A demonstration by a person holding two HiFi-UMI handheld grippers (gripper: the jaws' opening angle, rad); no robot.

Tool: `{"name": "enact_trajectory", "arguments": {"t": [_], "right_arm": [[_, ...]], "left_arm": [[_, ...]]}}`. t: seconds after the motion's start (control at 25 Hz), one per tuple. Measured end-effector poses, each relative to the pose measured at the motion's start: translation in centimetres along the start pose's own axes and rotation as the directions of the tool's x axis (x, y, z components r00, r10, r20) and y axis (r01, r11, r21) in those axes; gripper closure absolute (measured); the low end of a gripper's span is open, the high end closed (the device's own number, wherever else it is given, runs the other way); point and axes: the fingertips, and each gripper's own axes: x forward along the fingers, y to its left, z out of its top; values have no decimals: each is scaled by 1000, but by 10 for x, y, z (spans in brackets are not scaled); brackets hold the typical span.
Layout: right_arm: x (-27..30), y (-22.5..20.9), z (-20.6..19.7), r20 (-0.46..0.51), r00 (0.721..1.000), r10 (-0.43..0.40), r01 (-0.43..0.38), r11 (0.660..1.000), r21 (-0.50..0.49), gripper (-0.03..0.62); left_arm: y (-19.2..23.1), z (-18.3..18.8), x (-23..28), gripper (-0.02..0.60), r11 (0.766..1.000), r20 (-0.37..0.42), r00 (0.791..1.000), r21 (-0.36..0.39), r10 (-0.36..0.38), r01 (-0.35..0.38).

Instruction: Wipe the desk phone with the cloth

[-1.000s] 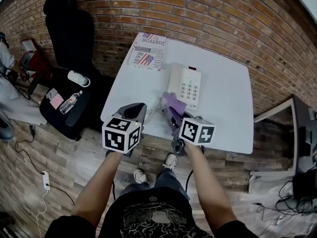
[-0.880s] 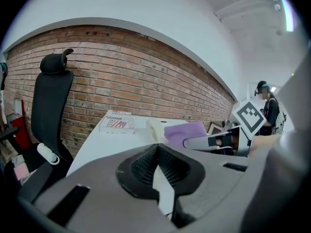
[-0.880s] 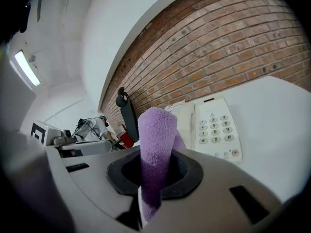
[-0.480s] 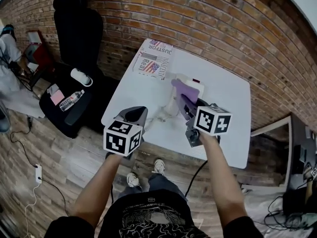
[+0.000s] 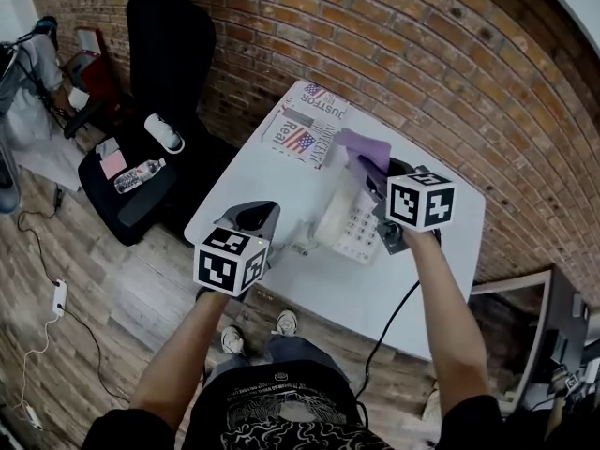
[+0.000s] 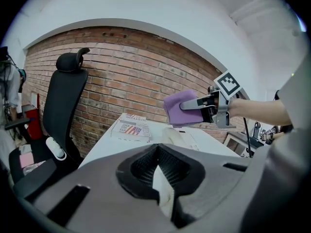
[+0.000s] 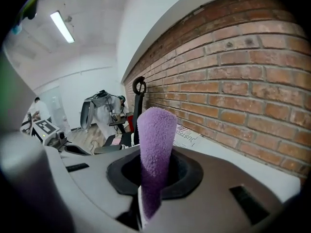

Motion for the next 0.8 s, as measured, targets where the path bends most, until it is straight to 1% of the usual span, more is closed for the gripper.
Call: {"name": "enact_trajectory", "arguments": {"t": [0.08,0.16,0.28,0.36,0.44,0.56,0.72,0.8], "right_arm": [[11,-10,11,-14,1000,12,-13,997,-75,551],[27,-18,17,-43,999,31,-38,985,-169,551],[52,-23,16,-130,988,80,-116,948,-296,549],[67,-27,7,-221,970,103,-181,912,-369,549],[81,-31,-4,-319,941,112,-249,869,-428,549],[97,-29,-20,-441,887,135,-357,807,-471,549],[110,-18,-47,-580,800,154,-500,706,-501,549],[114,-13,-58,-644,749,156,-565,658,-497,549]], "left_arm": [[2,2,7,575,1000,1,1000,-8,17,-17],[5,3,13,575,999,3,999,-22,42,-42],[11,5,19,575,996,9,997,-40,77,-77],[15,6,23,575,994,11,995,-46,97,-97],[22,7,23,575,991,16,992,-54,123,-122],[33,8,20,575,983,29,986,-77,167,-164],[43,4,18,575,974,35,978,-101,205,-201],[46,1,19,575,970,33,975,-113,221,-216]]}}
